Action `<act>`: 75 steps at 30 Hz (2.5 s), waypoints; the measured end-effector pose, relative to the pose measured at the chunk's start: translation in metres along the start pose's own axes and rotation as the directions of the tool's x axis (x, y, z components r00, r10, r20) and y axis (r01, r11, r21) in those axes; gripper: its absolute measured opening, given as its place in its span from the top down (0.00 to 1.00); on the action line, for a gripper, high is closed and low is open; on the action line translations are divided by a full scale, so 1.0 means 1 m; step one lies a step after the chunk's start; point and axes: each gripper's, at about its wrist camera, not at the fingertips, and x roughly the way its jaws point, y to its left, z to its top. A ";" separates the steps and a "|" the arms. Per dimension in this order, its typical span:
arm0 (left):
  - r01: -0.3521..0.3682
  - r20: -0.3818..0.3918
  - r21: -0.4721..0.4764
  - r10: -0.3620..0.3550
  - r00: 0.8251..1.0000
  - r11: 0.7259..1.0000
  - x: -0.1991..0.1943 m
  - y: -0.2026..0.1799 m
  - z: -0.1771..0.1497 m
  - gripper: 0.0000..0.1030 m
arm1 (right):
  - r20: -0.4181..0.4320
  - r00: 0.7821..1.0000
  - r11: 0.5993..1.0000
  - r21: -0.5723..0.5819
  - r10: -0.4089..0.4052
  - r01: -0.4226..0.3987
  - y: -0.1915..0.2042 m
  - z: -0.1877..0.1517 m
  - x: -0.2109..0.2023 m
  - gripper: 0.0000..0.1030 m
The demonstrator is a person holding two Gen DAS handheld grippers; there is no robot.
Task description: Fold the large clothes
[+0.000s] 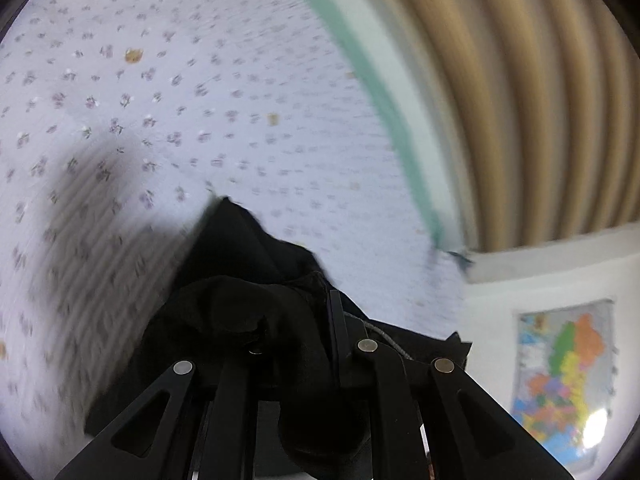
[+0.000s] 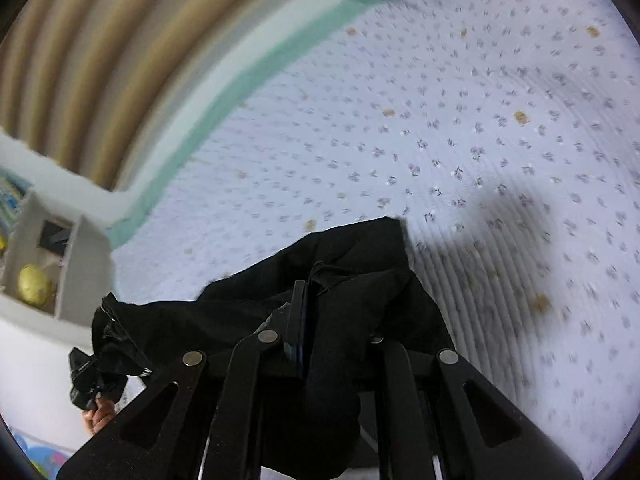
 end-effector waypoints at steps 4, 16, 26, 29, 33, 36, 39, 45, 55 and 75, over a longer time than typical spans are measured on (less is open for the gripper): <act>-0.097 -0.040 -0.037 0.095 0.995 0.995 0.057 0.026 0.021 0.87 | -0.094 0.991 0.995 0.030 -0.093 0.096 -0.016 0.015 0.074 0.85; -0.211 -0.094 0.078 0.218 0.971 0.974 0.117 0.045 0.018 0.85 | -0.191 0.975 0.990 0.067 -0.111 0.126 -0.040 0.013 0.150 0.83; -0.054 -0.133 0.275 0.093 0.987 0.960 -0.008 -0.001 -0.006 0.63 | -0.132 0.985 0.993 -0.010 0.112 -0.114 -0.023 0.002 0.038 0.46; 0.003 -0.108 0.259 0.026 0.994 0.966 -0.037 -0.007 -0.011 0.46 | -0.083 0.989 0.987 -0.099 0.120 -0.128 -0.011 -0.007 0.001 0.27; 0.112 -0.033 0.223 -0.107 0.994 0.968 -0.071 -0.003 -0.006 0.41 | -0.012 0.993 0.978 -0.172 0.116 -0.116 0.000 -0.012 -0.030 0.19; -0.123 0.048 0.292 0.114 0.992 0.948 -0.059 -0.005 -0.003 0.37 | -0.005 1.000 0.979 -0.202 0.023 -0.024 0.002 -0.006 -0.018 0.17; -0.268 0.022 0.341 0.278 0.960 0.901 -0.014 0.003 0.001 0.37 | -0.012 0.998 0.969 -0.240 -0.058 0.053 0.002 0.006 0.012 0.17; -0.276 -0.021 0.226 0.288 0.957 0.934 0.038 0.036 0.037 0.37 | -0.032 0.984 0.941 -0.299 -0.177 0.159 -0.008 0.040 0.084 0.17; -0.256 -0.042 0.308 0.282 0.959 0.916 0.070 0.025 0.041 0.87 | -0.089 0.967 0.911 -0.366 -0.240 0.192 -0.008 0.044 0.145 0.56; -0.460 0.062 0.307 0.464 0.883 0.833 0.126 0.023 0.064 0.77 | 0.007 0.942 0.879 -0.356 -0.337 0.317 0.019 0.079 0.172 0.88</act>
